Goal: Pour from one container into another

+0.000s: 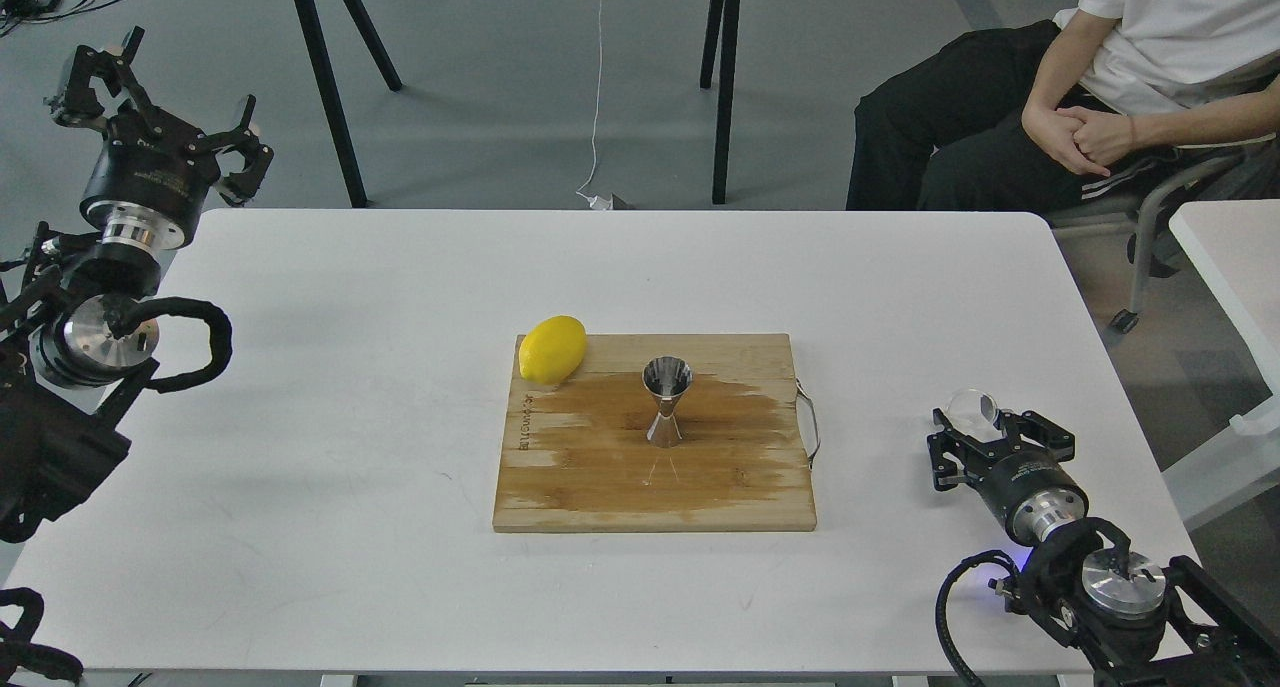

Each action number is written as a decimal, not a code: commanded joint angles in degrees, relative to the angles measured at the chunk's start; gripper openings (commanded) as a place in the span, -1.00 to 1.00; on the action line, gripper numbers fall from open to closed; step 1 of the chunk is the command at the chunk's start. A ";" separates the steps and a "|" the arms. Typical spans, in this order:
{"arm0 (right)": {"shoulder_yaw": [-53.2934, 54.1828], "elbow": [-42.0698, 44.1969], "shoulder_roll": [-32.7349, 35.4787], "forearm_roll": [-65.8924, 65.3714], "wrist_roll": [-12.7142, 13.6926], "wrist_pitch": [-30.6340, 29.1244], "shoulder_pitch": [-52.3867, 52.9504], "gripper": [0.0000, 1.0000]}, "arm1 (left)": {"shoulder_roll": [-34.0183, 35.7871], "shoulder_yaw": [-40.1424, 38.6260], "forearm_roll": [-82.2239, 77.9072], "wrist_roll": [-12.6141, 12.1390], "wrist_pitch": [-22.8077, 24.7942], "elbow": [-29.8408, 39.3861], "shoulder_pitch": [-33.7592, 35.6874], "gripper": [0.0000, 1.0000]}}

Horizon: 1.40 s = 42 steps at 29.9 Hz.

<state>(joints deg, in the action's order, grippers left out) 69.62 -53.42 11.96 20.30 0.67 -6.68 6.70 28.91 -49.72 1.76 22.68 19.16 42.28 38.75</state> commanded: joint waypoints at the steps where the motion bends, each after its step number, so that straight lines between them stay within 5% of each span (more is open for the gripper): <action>1: -0.01 0.07 -0.27 0.00 -0.06 0.09 0.33 0.03 | 0.01 0.06 0.00 0.00 0.00 0.00 0.01 1.00; 5: -0.01 -0.01 -0.27 0.00 -0.06 0.00 0.34 0.22 | 0.01 0.06 0.00 0.00 0.00 0.00 0.01 1.00; 7: -0.01 -0.45 -0.27 0.00 -0.06 -0.17 0.25 0.63 | 0.01 0.06 0.00 0.00 0.00 0.00 0.10 1.00; 8: 0.07 -0.63 -0.36 0.00 -0.06 -0.70 0.07 1.00 | 0.01 0.06 0.00 0.00 0.00 0.00 0.10 1.00; 23: -0.10 -0.72 1.74 -0.88 -0.59 -21.32 2.96 1.00 | 0.27 0.24 -0.09 -0.18 0.00 -0.27 0.10 1.00; 30: 0.07 1.91 3.33 -5.62 -1.11 -21.32 11.39 1.00 | -0.78 -0.38 0.26 0.00 2.72 -0.62 -0.78 1.00; 36: -0.80 13.06 3.16 -13.17 -7.17 -21.32 23.87 1.00 | -2.45 -0.64 0.35 -0.18 3.34 -0.62 -1.75 1.00; 42: -0.89 17.82 2.02 -15.73 -8.06 -21.32 29.86 1.00 | -3.59 -0.64 3.33 -0.35 4.40 -0.62 -4.12 1.00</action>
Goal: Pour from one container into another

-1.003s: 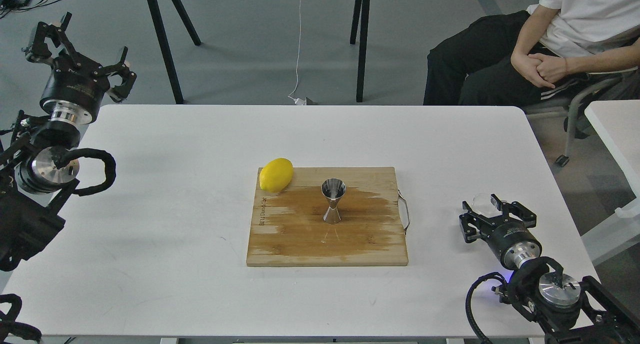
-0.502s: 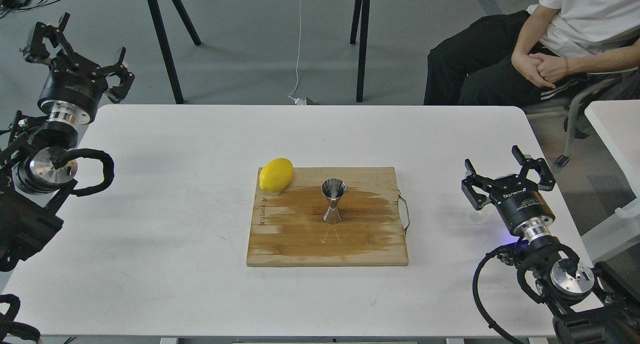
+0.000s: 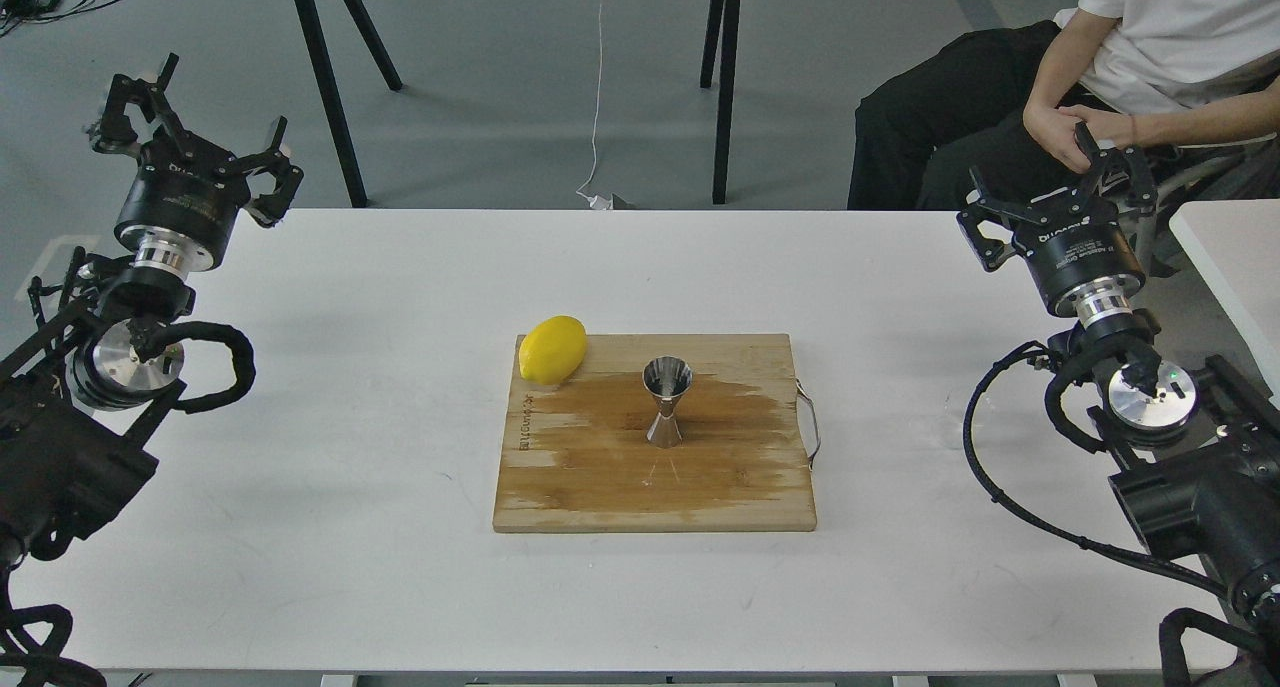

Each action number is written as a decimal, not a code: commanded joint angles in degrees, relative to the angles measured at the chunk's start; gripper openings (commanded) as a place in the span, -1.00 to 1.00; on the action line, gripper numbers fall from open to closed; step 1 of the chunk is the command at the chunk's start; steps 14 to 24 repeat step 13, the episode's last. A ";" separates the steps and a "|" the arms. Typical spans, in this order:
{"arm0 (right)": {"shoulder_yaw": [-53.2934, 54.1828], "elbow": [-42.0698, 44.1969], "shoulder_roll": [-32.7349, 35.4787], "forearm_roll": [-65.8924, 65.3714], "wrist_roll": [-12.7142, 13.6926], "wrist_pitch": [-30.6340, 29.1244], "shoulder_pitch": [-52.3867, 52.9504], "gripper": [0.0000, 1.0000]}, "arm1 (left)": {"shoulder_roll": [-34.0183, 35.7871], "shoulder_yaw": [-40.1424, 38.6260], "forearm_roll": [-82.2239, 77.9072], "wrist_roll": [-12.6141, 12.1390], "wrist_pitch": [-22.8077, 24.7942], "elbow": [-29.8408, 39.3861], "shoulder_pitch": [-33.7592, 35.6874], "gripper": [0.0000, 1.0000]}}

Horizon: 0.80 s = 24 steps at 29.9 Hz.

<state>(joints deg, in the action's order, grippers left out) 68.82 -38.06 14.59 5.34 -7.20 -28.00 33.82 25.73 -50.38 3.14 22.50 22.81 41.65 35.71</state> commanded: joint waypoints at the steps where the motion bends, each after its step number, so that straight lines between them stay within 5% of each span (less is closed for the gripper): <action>1: -0.27 3.07 -1.05 -0.77 -0.27 0.00 3.17 1.00 | -0.50 0.02 2.31 -0.17 1.00 0.01 -1.17 1.00; 24: -1.59 2.99 -1.23 -0.33 -0.27 0.00 2.74 1.00 | 0.02 0.28 2.49 0.00 1.18 -0.08 -1.26 1.00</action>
